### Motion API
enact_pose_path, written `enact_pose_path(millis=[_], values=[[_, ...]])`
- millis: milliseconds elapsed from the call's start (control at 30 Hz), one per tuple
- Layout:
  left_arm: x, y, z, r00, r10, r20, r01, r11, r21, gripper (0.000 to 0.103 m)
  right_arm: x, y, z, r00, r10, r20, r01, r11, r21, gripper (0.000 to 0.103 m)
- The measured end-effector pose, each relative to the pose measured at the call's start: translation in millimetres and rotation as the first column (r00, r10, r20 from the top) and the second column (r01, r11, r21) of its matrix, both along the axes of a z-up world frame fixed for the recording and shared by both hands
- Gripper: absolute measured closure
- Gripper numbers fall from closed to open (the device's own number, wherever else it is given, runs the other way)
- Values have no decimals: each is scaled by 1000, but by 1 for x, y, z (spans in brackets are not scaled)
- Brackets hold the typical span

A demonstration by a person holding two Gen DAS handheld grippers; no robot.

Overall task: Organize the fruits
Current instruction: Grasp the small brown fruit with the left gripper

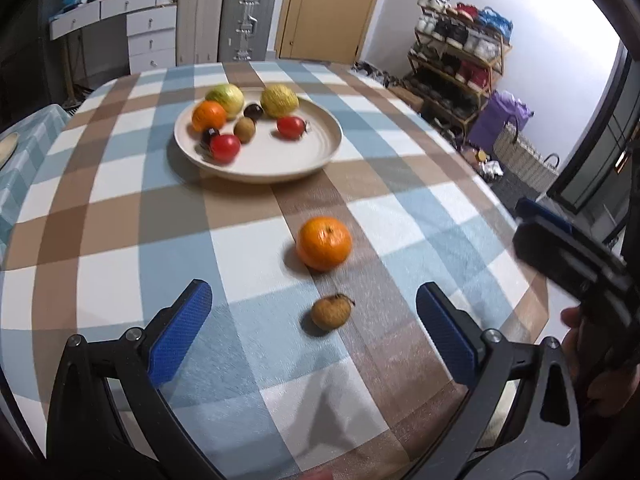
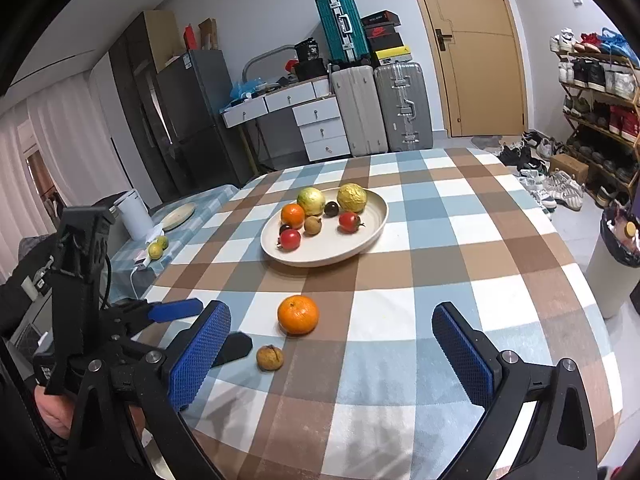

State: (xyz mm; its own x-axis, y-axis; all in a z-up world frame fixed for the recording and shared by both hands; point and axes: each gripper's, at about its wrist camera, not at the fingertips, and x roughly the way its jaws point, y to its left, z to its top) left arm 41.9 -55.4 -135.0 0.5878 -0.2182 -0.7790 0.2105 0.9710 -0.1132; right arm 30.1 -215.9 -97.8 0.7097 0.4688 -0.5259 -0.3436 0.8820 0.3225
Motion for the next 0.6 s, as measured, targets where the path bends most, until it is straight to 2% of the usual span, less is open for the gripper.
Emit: enact_pose_path(millis=[133, 333, 400, 500, 533, 567, 600], values=[[4, -3, -14, 999, -14, -36, 15, 1000, 8, 1, 3, -4, -4, 1000, -14, -16, 14, 1000, 12, 0], [11, -1, -29, 996, -27, -81, 24, 999, -31, 2, 7, -4, -13, 999, -10, -34, 10, 1000, 9, 0], [12, -1, -32, 996, -32, -82, 29, 999, -38, 5, 9, -5, -17, 999, -10, -46, 11, 1000, 10, 0], [14, 0, -36, 995, -41, -93, 36, 998, -56, 21, 11, -6, -21, 998, -12, -55, 12, 1000, 13, 0], [15, 0, -37, 994, -46, -98, 40, 997, -61, 30, 11, -6, -22, 998, -12, -56, 12, 1000, 14, 0], [15, 0, -38, 994, -49, -102, 43, 997, -62, 46, 11, -6, -23, 998, -12, -59, 12, 1000, 14, 0], [15, -1, -39, 993, -50, -104, 44, 997, -55, 54, 12, -6, -24, 998, -12, -61, 12, 1000, 14, 0]])
